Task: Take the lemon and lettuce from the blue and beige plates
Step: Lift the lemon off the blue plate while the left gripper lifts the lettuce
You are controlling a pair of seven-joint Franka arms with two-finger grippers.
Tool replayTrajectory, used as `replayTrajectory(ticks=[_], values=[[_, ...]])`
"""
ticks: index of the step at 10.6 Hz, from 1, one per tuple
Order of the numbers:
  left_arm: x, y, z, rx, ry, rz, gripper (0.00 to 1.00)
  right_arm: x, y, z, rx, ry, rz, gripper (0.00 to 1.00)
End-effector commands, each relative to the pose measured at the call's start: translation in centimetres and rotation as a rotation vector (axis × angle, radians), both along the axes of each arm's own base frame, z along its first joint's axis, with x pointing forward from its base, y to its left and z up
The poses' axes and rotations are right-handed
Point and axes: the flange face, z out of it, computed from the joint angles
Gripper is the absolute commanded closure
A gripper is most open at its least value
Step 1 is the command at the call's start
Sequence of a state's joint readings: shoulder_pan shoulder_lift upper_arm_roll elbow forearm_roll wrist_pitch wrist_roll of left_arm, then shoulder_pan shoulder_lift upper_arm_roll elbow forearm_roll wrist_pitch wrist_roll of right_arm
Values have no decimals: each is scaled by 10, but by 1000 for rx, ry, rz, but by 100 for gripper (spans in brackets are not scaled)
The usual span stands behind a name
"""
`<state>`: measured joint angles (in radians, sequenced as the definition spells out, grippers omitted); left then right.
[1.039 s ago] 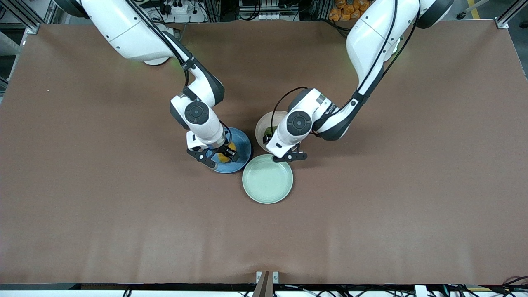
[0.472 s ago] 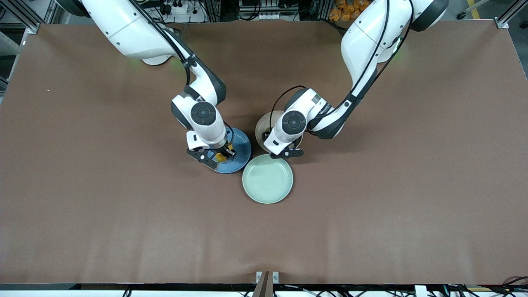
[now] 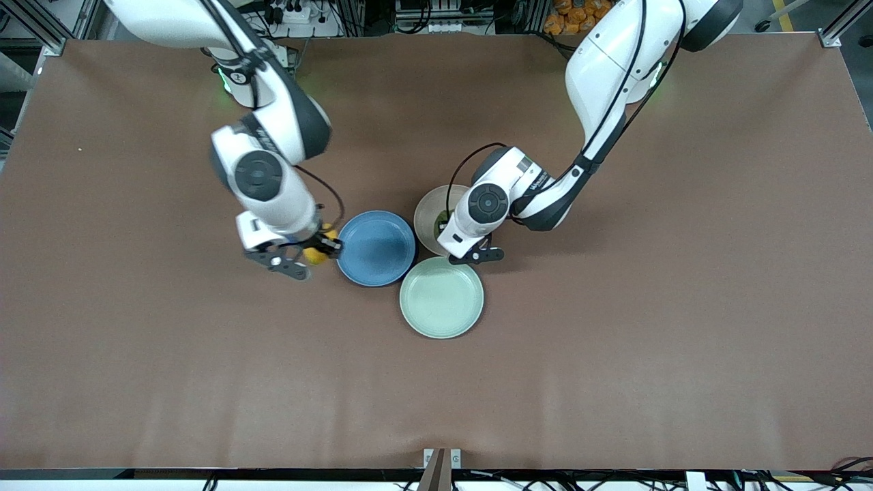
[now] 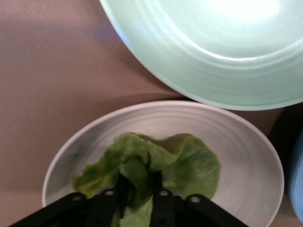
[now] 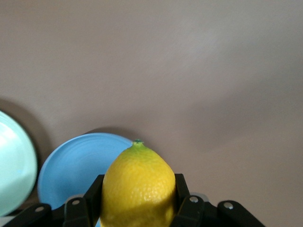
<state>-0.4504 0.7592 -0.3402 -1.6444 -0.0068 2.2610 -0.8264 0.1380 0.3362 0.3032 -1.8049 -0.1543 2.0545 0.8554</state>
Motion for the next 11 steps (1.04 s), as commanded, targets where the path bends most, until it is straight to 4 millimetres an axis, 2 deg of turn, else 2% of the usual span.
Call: replayTrajectory(ticks=[1, 3, 5, 7, 8, 9, 11], values=[[9, 8, 20, 26, -16, 17, 100, 16, -88, 5, -2, 28, 71, 100], [20, 19, 47, 38, -11, 29, 100, 27, -178, -20, 5, 37, 129, 100], [45, 49, 83, 53, 0, 37, 100, 28, -236, -46, 36, 11, 169, 100], [69, 82, 118, 65, 31, 0, 100, 23, -261, -89, 27, -13, 196, 100], [83, 108, 126, 51, 32, -27, 100, 22, -267, -110, 22, -26, 204, 100], [98, 140, 128, 23, 37, -37, 100, 20, -267, -127, 19, -49, 207, 100], [129, 210, 129, -15, 32, -88, 100, 17, -266, -147, 16, -63, 209, 100]])
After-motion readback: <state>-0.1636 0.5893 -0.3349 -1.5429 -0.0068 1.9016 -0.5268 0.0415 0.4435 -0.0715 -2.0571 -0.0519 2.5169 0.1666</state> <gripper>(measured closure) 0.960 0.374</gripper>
